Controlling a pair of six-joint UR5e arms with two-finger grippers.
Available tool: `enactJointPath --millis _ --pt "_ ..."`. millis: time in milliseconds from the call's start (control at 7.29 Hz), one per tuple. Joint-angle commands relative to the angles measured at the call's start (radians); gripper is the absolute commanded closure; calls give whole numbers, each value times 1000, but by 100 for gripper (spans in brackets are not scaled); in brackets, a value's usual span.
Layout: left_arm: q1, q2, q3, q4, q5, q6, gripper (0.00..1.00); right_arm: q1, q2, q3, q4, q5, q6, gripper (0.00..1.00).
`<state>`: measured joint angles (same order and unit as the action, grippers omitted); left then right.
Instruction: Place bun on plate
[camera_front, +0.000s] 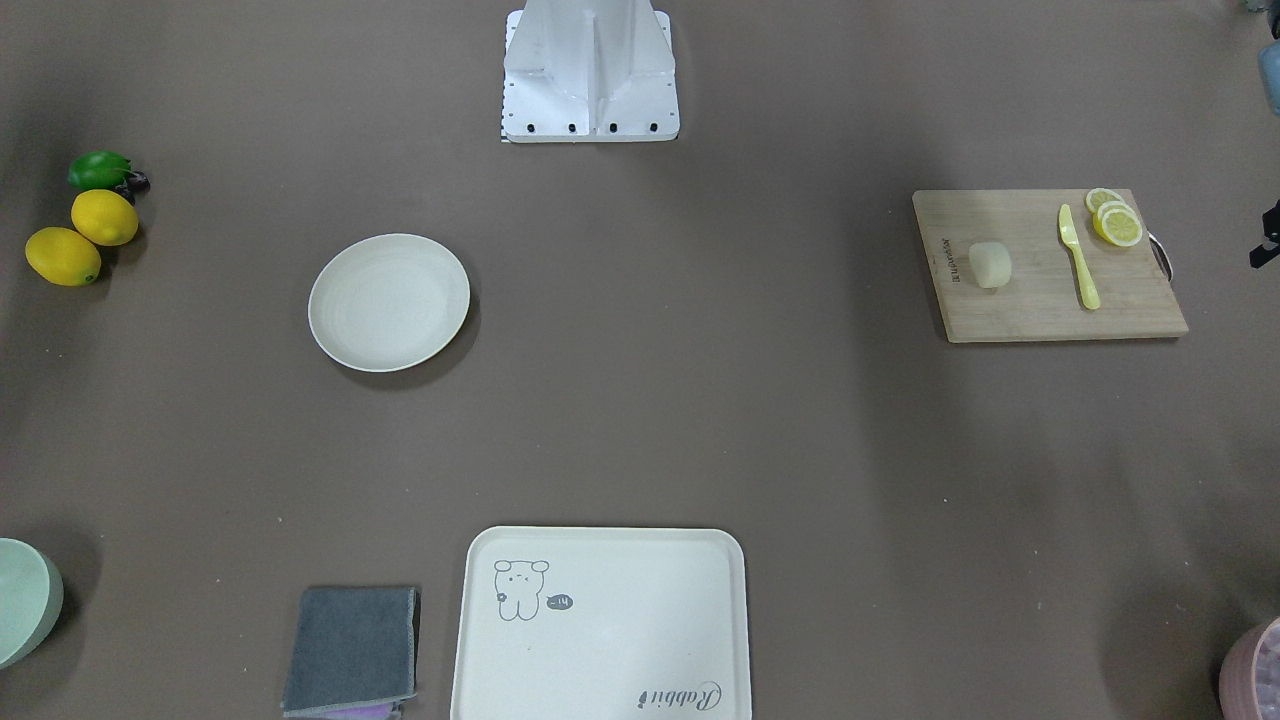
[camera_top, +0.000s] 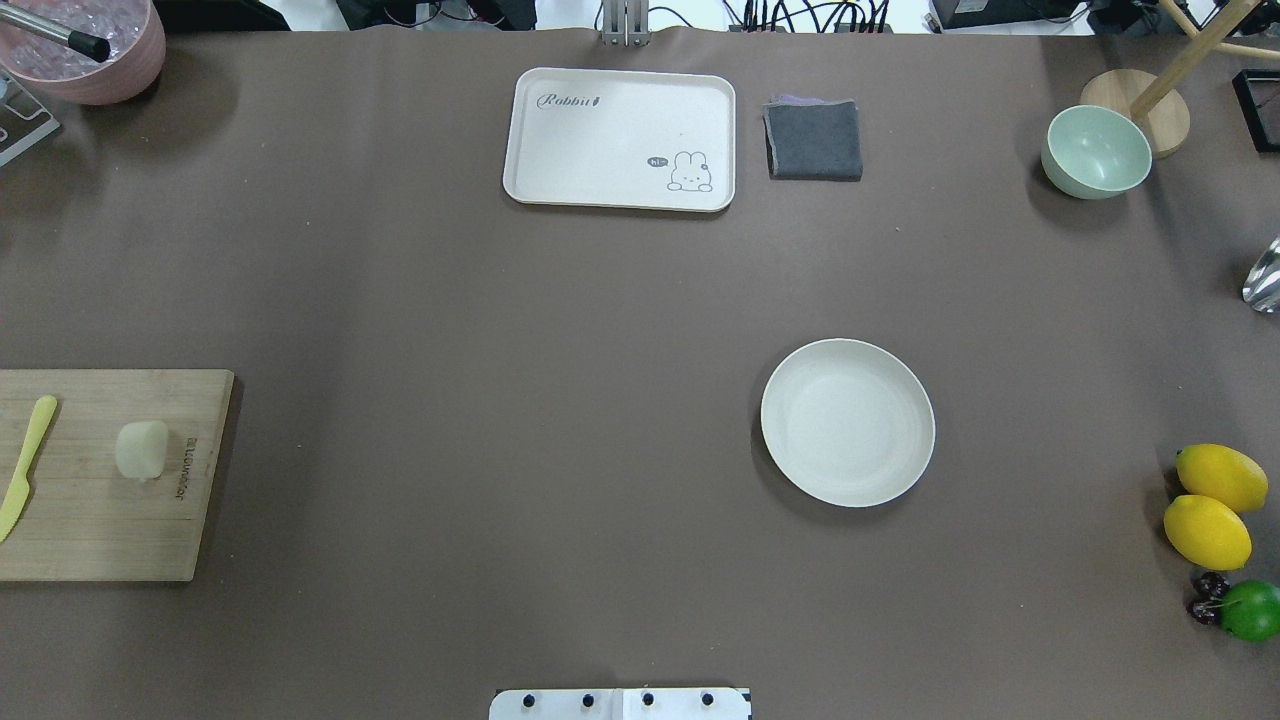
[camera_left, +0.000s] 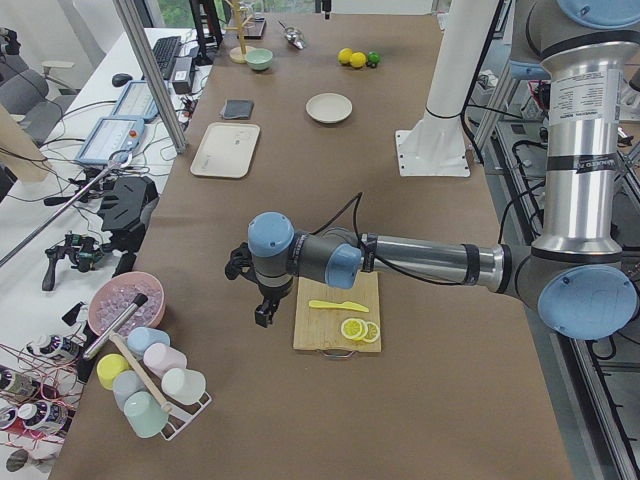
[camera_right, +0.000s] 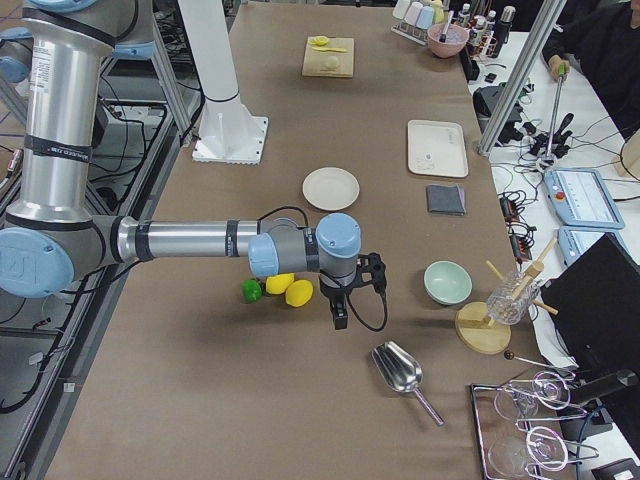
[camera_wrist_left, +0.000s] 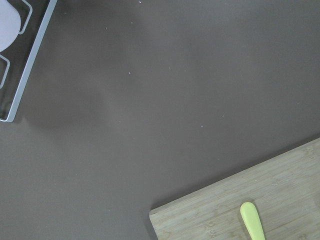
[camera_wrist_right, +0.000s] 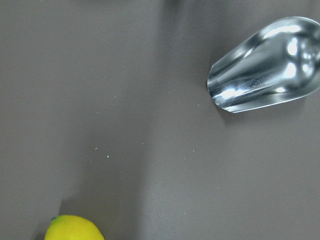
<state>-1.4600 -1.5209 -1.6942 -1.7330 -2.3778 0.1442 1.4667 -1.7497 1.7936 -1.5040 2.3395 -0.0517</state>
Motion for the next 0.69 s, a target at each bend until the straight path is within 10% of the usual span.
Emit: enactJointPath --millis 0,549 --pt "-29 1 -15 1 0 6 2 73 4 16 -117 -5 -151 0" --pt "-66 62 -51 3 24 2 2 73 -4 17 -117 -6 -152 0"
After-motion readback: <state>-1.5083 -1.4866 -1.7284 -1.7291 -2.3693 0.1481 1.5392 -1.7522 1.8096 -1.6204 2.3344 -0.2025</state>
